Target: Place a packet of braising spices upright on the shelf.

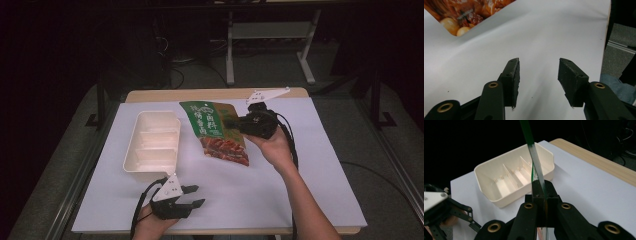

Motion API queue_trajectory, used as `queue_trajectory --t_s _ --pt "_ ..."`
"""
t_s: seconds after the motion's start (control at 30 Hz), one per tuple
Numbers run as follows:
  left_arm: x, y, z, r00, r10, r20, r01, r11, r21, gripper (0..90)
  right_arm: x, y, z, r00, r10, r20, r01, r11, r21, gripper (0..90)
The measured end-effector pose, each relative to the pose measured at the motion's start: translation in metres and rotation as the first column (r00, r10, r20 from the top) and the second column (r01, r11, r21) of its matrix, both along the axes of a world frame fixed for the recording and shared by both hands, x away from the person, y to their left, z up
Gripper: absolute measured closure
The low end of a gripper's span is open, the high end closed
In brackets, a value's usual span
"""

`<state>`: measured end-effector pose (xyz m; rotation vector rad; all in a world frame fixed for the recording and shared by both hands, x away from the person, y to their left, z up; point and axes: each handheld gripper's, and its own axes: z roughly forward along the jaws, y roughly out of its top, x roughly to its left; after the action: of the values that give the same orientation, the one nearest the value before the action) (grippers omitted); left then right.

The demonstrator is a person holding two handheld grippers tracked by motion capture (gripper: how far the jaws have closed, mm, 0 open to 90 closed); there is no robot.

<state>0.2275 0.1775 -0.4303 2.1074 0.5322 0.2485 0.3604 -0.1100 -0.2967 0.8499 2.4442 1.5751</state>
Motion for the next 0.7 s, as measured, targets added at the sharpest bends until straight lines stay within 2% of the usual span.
queue_trajectory --t_s 0.37,0.7 --pt "-0.002 0.0 0.001 0.9999 0.007 0.009 -0.007 1.0 -0.002 43.3 0.001 0.019 0.021 0.9993 0.025 0.026 -0.025 1.0 0.015 89.4" --pt "-0.004 -0.003 0.0 0.9999 -0.013 0.006 0.013 0.9999 -0.002 37.1 0.002 0.038 0.034 0.997 0.062 0.046 -0.064 0.997 0.045 89.4"
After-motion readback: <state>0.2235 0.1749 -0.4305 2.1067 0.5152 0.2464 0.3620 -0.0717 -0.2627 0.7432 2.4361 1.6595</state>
